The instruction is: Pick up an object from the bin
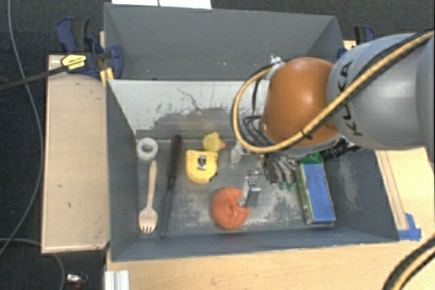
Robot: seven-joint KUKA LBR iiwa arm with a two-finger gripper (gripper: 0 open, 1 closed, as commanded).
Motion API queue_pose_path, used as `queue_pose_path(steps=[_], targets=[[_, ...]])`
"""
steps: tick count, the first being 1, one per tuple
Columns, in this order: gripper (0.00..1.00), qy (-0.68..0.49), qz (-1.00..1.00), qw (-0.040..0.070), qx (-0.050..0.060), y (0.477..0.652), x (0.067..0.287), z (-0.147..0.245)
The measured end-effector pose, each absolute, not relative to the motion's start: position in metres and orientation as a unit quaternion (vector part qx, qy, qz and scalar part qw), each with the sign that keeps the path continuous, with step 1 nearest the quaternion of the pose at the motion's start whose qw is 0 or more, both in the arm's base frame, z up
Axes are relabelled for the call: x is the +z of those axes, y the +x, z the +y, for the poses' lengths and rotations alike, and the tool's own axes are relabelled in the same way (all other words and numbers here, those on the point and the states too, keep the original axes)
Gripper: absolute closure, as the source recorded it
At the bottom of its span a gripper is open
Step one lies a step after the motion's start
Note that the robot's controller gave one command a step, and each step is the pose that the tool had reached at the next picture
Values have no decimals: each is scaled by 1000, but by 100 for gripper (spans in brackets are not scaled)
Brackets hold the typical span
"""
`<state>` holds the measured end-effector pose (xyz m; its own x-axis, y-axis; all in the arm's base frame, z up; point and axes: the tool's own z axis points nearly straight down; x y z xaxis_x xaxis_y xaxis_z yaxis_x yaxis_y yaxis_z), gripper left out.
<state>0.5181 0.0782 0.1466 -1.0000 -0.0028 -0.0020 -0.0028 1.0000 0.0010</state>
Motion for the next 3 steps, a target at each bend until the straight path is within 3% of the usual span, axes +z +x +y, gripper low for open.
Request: queue_pose_path(steps=[1,2,3], targets=[[0,-47,999,5,1,505,121,81],[0,-120,993,0,0,489,82,76],[100,-146,989,0,0,485,70,79]])
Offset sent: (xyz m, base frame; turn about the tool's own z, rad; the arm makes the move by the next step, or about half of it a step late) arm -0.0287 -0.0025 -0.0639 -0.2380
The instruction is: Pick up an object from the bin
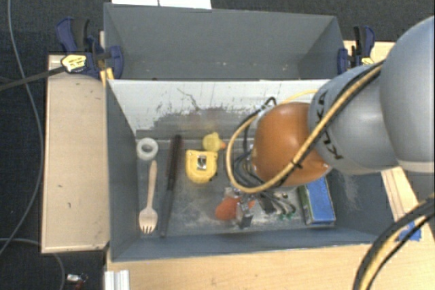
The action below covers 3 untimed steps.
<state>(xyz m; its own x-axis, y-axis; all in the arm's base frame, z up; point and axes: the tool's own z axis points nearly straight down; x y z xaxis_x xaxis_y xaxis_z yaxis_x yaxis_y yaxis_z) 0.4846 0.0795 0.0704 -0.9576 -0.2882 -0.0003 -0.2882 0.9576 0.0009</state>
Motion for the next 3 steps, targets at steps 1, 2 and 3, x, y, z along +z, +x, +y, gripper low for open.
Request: queue_pose_path(steps=[1,2,3], targets=[[100,-145,989,0,0,485,70,79],[100,-151,988,-2,0,483,136,90],[100,-181,983,1,0,481,222,96]])
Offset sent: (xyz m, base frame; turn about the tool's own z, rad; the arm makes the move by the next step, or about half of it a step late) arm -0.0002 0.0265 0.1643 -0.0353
